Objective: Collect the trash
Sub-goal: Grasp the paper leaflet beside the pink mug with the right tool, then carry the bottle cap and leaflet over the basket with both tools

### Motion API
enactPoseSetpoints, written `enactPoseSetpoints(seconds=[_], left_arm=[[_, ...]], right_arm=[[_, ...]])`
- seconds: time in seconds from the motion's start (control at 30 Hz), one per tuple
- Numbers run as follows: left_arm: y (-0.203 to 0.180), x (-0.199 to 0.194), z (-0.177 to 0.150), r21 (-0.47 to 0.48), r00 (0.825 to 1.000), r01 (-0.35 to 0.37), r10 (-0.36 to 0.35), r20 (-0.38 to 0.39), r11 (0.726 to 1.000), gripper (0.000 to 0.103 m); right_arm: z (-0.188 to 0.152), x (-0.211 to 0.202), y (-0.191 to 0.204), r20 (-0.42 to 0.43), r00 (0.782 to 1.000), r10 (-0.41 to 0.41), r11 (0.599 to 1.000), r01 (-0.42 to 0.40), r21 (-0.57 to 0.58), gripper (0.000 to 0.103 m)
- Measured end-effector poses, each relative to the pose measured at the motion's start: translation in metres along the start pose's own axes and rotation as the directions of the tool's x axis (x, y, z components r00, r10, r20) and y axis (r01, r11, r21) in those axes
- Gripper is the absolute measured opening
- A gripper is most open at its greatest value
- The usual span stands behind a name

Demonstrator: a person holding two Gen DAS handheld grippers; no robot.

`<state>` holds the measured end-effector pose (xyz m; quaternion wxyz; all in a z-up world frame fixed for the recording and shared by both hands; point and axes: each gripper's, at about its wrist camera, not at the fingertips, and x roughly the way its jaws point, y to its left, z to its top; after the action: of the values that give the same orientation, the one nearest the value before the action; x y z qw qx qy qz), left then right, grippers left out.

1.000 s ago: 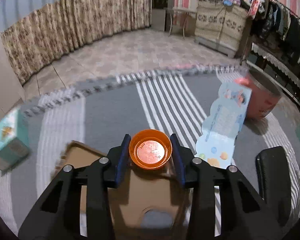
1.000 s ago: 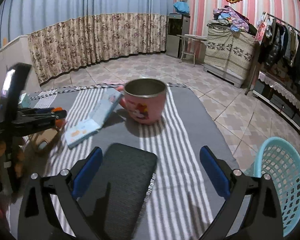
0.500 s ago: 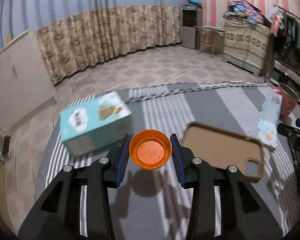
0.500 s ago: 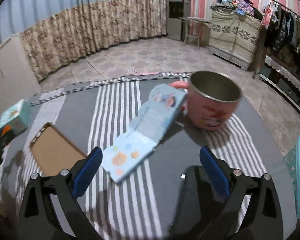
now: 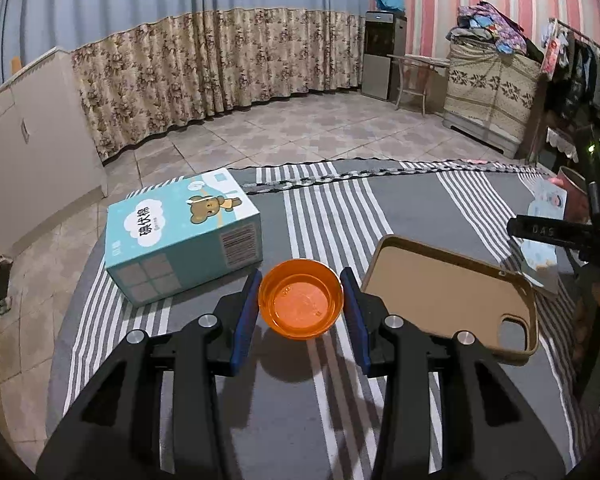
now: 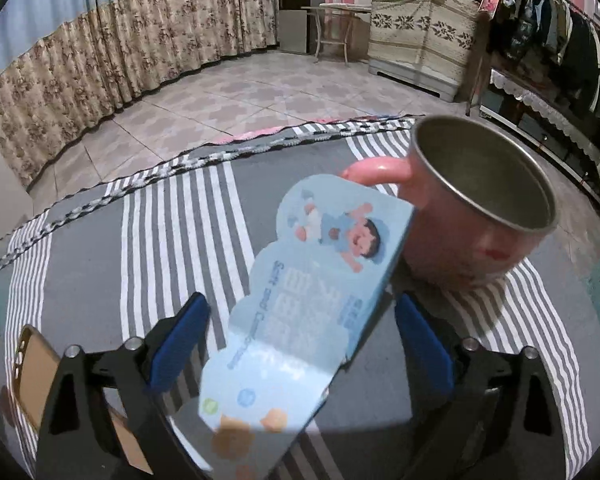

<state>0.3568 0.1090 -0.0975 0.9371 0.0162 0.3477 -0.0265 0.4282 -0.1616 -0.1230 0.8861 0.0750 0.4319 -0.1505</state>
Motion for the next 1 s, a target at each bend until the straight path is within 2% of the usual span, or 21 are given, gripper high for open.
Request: enactPoseSetpoints(seconds=[0.07,0.13,0.27,0.4,0.57,0.77,1.0], left_arm=[[0.002,0.002,0.000,-0.013,1.000,0.003,-0.003,-0.003,1.000,0.039],[0.004,0.003,-0.001,-0.019,1.000,0.007,-0.007,-0.008,1.000,0.039],[0.006,0.003,-0.002,-0.025,1.000,0.007,-0.007,-0.002,1.000,0.039],[0.006,0.004,-0.002,-0.026,1.000,-0.001,0.001,-0.007,1.000,0.039],[-0.007,0.001,0.002,0.020,0.997,-0.070,0.070,-0.012,0.997,0.039],[-0.040,-0.044,0.017,0.059,0.998,-0.049,0.047,0.040,0.997,0.039],[-0.110,-0.114,0.022,0.119,0.989,-0.020,0.002,0.151,0.993,0.039]], right_arm=[[0.002,-0.002,0.006,0.008,1.000,0.003,1.000,-0.003,-0.030,0.069],[0.002,-0.005,0.010,0.012,1.000,0.008,0.998,-0.007,-0.059,0.062],[0.000,-0.016,0.009,0.015,1.000,0.028,0.997,-0.026,-0.079,0.060],[-0.009,-0.047,-0.003,0.039,0.994,0.098,0.992,-0.095,-0.084,0.058],[-0.008,-0.103,-0.032,0.090,0.972,0.215,0.974,-0.206,-0.097,0.058],[-0.010,-0.164,-0.084,0.152,0.948,0.278,0.959,-0.265,-0.103,0.058],[-0.030,-0.197,-0.171,0.202,0.951,0.233,0.971,-0.216,-0.104,0.058]])
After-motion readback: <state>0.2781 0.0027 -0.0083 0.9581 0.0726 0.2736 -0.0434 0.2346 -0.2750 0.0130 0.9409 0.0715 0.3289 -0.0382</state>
